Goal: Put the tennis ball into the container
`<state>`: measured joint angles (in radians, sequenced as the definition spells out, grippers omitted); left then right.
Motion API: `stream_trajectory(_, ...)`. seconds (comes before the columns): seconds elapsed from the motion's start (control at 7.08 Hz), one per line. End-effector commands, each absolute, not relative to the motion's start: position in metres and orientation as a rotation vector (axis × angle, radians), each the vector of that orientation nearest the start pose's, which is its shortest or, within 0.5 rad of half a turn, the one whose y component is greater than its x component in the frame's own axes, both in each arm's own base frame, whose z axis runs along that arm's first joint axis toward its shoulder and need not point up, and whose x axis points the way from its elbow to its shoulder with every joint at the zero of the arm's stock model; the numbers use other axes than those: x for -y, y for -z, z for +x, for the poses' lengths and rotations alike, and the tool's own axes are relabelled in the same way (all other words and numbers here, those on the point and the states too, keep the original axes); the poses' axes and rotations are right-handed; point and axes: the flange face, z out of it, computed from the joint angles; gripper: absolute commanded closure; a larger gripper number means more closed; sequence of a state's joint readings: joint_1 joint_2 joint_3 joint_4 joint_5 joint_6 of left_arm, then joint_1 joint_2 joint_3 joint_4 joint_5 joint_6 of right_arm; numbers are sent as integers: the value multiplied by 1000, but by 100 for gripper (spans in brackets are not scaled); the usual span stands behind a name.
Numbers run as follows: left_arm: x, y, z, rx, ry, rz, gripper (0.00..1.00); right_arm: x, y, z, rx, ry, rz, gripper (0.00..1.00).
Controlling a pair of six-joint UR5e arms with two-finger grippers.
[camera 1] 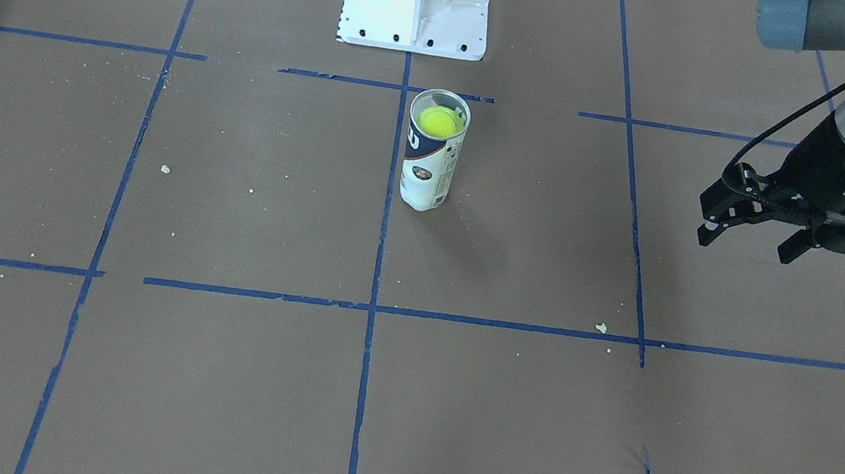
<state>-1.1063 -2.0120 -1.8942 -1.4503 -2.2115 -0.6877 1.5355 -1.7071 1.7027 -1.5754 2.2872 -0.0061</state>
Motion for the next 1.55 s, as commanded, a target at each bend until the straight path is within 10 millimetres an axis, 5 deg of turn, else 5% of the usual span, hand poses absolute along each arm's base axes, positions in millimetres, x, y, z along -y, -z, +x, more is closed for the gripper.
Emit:
stream_trajectory(0.0,584,-314,207,-856,7,187,0,436,-661,53,716,37,-18,0)
stream_trajectory(0.28,590,-317,196,-855,10,208,0,435,-661,53,716,36,-19,0)
stream_trajectory(0.42,591,-335,178,-835,-13,225,0,436,-661,53,716,37,-18,0)
stream_trajectory(0.71,587,-417,101,-752,-59,232,0,435,-661,53,716,36,-19,0)
stream_trajectory(0.99,588,-526,7,-698,-84,173,0,435,-661,53,716,36,-19,0)
stream_trajectory(1.13,553,-581,-36,-756,-107,149,0,435,-661,53,716,36,-19,0)
stream_trajectory(1.27,519,-611,-80,-811,-13,125,0,435,-661,53,716,36,-19,0)
stream_trajectory(1.41,493,-636,-100,-832,74,87,0,435,-661,53,716,36,-19,0)
